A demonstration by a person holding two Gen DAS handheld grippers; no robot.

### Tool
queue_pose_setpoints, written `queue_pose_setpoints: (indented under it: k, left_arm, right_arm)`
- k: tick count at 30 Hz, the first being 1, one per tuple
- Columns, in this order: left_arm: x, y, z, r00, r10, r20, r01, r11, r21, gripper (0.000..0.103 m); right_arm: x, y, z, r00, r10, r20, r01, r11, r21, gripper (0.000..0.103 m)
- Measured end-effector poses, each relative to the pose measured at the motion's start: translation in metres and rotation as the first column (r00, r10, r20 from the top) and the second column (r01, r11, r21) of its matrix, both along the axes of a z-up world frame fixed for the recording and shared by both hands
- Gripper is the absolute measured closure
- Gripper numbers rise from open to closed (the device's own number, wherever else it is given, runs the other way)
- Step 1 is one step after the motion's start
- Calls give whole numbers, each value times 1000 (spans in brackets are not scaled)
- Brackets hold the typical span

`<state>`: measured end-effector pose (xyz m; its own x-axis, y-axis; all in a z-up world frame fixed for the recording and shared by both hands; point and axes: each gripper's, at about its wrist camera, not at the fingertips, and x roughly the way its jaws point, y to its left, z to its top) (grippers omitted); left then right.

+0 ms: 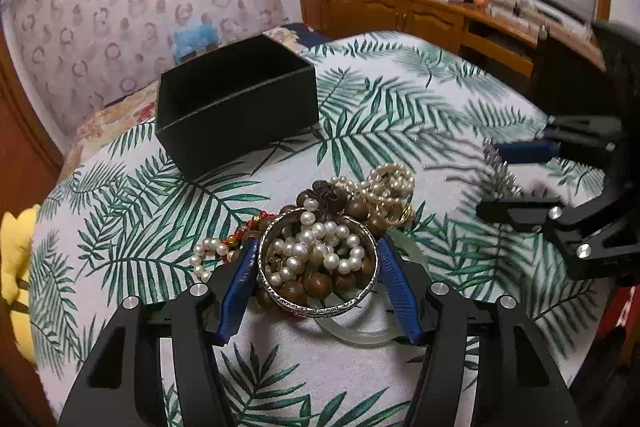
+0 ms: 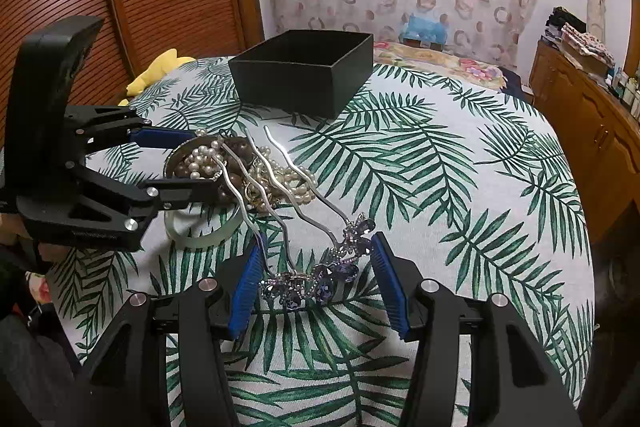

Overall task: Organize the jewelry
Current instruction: 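Grasp the silver bangle with the left gripper while the right gripper holds the comb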

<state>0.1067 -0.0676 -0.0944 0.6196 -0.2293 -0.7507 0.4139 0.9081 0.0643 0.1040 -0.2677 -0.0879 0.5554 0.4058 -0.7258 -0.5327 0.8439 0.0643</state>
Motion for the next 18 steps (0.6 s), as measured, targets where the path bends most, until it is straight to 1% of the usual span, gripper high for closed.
queue_pose_setpoints:
  k: [3,9,12,16,18]
  left_arm:
    - [-5,5,10,999,14,30,-13,999,-47,46]
    - [-14,11,26,997,35,75,-27,994,-102,46]
    - [-23,14,41,992,39,121,-21,989,-147,46]
    - [-28,14,54,989,39,145,-17,989,-149,46]
    - [-29,12,58,987,37,156,-19,993,-115,46]
  right_arm:
    - [0,-1,-1,1000,-5,-1,5,1000,-4,47]
    - [1,-2,1,1000,-10,5,10,1000,-8,47]
    - [1,-2,3,1000,-10,10,10,1000,-10,47]
    - [3,-1,5,1000,-11,12,11,1000,-13,47]
    - [3,-1,5,1000,-11,13,11,1000,-13,47]
